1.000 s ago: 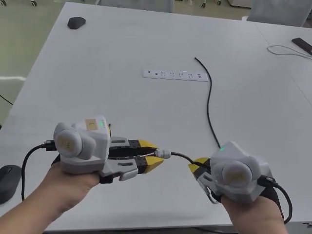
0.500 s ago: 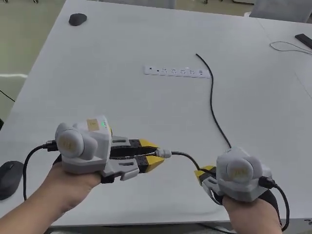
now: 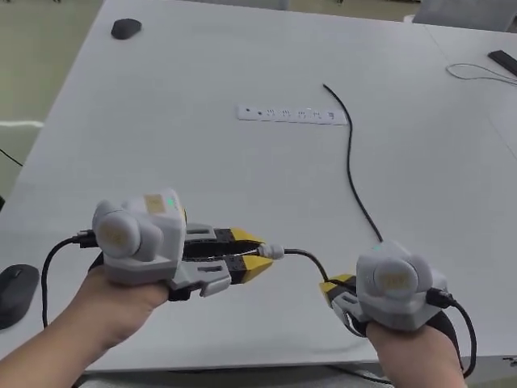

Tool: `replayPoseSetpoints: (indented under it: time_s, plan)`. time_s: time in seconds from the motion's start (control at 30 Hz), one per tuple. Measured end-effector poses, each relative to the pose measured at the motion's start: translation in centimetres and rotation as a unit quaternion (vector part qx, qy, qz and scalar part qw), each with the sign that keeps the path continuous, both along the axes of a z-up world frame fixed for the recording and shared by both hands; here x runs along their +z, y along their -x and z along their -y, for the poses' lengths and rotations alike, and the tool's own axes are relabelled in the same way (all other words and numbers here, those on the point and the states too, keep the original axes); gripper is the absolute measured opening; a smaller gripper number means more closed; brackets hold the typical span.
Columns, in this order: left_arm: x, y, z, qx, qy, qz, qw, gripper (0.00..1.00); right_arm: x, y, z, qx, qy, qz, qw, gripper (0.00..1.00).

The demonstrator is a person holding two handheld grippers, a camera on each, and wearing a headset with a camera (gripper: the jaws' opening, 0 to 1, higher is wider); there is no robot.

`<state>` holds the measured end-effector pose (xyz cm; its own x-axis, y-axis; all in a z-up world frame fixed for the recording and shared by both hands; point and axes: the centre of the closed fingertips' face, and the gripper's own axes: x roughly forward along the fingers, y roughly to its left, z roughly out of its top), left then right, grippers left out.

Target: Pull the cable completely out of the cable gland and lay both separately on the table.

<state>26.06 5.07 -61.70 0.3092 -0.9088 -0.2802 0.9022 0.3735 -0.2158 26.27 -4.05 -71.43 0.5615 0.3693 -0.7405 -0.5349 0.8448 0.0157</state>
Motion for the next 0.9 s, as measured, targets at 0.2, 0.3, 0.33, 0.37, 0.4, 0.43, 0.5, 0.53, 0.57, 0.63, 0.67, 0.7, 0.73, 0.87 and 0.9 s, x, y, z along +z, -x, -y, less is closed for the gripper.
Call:
replayPoseSetpoints:
  time_s: [0.2,0.3,0.33,0.37,0.4,0.43,0.5,0.53,0.57,0.63,0.67,0.7,0.73,0.87,0.9]
  plan:
    - [-0.1,-0.3,-0.3,0.003,-0.002,-0.001,1.0000,0.15,0.7,-0.1,-0.2,-0.001,-0.019,0.004,0.9998,0.00]
    - [-0.1,-0.5,-0.5,0.007,-0.003,-0.004,1.0000,0.15,1.2,-0.3,-0.3,0.008,-0.021,0.018,0.9996,0.01]
    - [-0.1,-0.5,-0.5,0.008,-0.003,-0.005,0.9999,0.15,1.2,-0.3,-0.3,0.011,-0.021,0.015,0.9996,0.01]
    - [-0.1,-0.5,-0.6,0.009,-0.004,-0.005,0.9999,0.15,1.3,-0.3,-0.3,0.008,-0.024,0.014,0.9996,0.01]
    - [-0.1,-0.6,-0.6,0.010,-0.005,-0.004,0.9999,0.15,1.4,-0.3,-0.3,0.007,-0.027,0.015,0.9995,0.01]
    - [-0.1,-0.6,-0.7,0.011,-0.003,-0.006,0.9999,0.15,1.5,-0.3,-0.3,0.008,-0.027,0.016,0.9995,0.01]
    - [0.0,-0.6,-0.7,0.012,-0.003,-0.007,0.9999,0.15,1.5,-0.3,-0.3,0.010,-0.025,0.019,0.9995,0.01]
    - [0.1,-0.6,-0.7,0.011,-0.003,-0.006,0.9999,0.15,1.5,-0.3,-0.3,0.012,-0.023,0.020,0.9995,0.01]
    - [0.1,-0.6,-0.6,0.011,-0.002,-0.006,0.9999,0.15,1.6,-0.2,-0.3,0.015,-0.019,0.020,0.9995,0.01]
    - [0.1,-0.5,-0.6,0.012,-0.002,-0.006,0.9999,0.15,1.5,-0.1,-0.4,0.019,-0.019,0.017,0.9995,0.02]
    - [0.1,-0.5,-0.6,0.012,-0.001,-0.005,0.9999,0.15,1.6,-0.1,-0.4,0.020,-0.018,0.017,0.9995,0.02]
    - [0.1,-0.5,-0.6,0.012,-0.001,-0.004,0.9999,0.15,1.8,-0.1,-0.5,0.025,-0.019,0.020,0.9993,0.03]
    - [0.1,-0.5,-0.6,0.010,-0.003,-0.004,0.9999,0.15,2.0,-0.1,-0.6,0.028,-0.022,0.021,0.9991,0.06]
    - [0.0,-0.3,-0.5,0.007,-0.003,-0.007,0.9999,0.15,3.0,-0.1,-0.8,0.035,-0.028,0.031,0.9985,0.12]
    - [0.0,-0.3,-0.5,0.007,-0.003,-0.007,0.9999,0.15,3.2,-0.1,-0.8,0.039,-0.027,0.032,0.9983,0.12]
